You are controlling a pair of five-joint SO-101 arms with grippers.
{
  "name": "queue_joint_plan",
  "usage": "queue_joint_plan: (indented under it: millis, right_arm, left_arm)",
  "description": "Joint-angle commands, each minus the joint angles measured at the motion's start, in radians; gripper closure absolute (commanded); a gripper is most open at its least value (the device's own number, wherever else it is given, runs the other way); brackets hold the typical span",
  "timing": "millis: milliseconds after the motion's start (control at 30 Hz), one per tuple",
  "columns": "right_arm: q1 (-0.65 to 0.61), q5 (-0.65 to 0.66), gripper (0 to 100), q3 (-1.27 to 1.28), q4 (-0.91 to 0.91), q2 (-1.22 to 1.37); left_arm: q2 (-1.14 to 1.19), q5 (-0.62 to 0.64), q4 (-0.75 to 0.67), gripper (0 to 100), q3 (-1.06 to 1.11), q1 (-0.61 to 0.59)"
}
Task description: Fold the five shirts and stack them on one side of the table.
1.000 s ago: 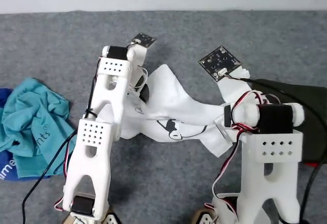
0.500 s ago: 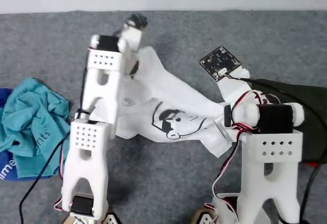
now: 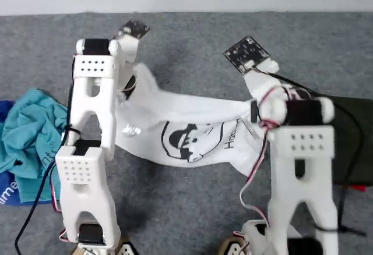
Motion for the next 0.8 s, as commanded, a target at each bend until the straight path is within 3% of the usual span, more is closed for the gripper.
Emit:
queue_joint_plan:
  millis: [0, 100, 267, 767]
  right_arm:
    - [0.005, 0.0, 99.0, -0.008, -0.081, 0.091]
    - [0.007, -0.003, 99.0, -0.015, -0.124, 0.153]
    - [0.005, -0.034, 99.0, -0.008, -0.122, 0.168]
    - [0.013, -0.032, 99.0, -0.015, -0.065, 0.165]
  left_arm:
    - [-0.063, -0.011, -0.104, 98, 0.068, -0.021]
    - [-0.02, -0.014, -0.123, 95, 0.074, -0.026]
    - [-0.011, -0.011, 0.009, 81, 0.004, -0.029]
    - [0.052, -0.012, 0.029, 80, -0.068, -0.071]
